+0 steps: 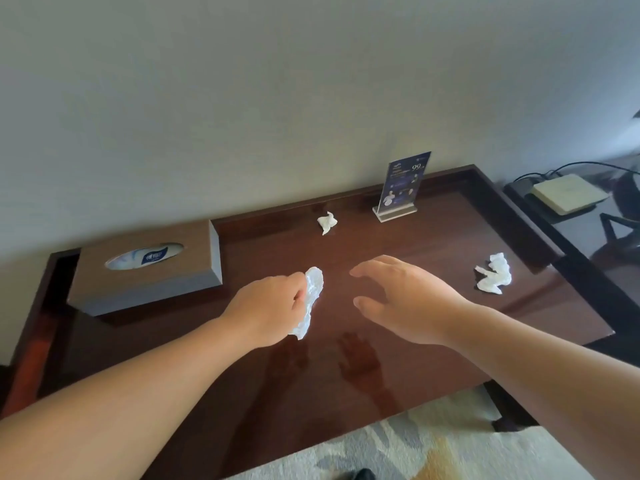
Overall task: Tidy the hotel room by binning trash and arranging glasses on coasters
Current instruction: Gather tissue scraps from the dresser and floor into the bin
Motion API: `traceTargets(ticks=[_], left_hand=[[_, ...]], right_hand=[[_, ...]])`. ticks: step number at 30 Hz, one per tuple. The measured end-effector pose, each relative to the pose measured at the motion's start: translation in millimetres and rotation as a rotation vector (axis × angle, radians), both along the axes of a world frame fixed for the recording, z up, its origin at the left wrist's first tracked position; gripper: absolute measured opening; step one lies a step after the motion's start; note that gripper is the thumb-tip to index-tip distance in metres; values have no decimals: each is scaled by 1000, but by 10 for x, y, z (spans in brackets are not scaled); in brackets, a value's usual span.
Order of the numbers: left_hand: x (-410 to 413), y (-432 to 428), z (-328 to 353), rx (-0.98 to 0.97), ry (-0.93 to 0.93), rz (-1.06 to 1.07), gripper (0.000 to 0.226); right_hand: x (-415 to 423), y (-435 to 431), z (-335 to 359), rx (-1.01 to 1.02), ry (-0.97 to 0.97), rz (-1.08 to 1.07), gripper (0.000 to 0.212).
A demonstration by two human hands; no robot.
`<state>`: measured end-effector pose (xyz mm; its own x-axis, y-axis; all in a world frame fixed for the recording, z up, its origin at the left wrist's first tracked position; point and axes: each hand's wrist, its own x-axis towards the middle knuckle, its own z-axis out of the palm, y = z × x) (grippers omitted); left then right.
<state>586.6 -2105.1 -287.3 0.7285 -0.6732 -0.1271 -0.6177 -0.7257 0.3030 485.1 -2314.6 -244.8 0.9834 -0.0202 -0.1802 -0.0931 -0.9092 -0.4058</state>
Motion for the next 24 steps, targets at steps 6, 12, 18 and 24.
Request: traceTargets(ticks=[6,12,18,24], left_hand=[[17,-165,-187,56,72,48,39],[136,-283,-512,87,65,37,51],[298,-371,-833,172,52,10,61],[362,-348,-940,231,71,-60,60]], right_hand=[[124,-137,-217,51,20,16,46],[199,-147,-422,65,68,-15,45],[240,-189,-529,51,111,-61,44],[298,-164,-580,49,125,-95,44]])
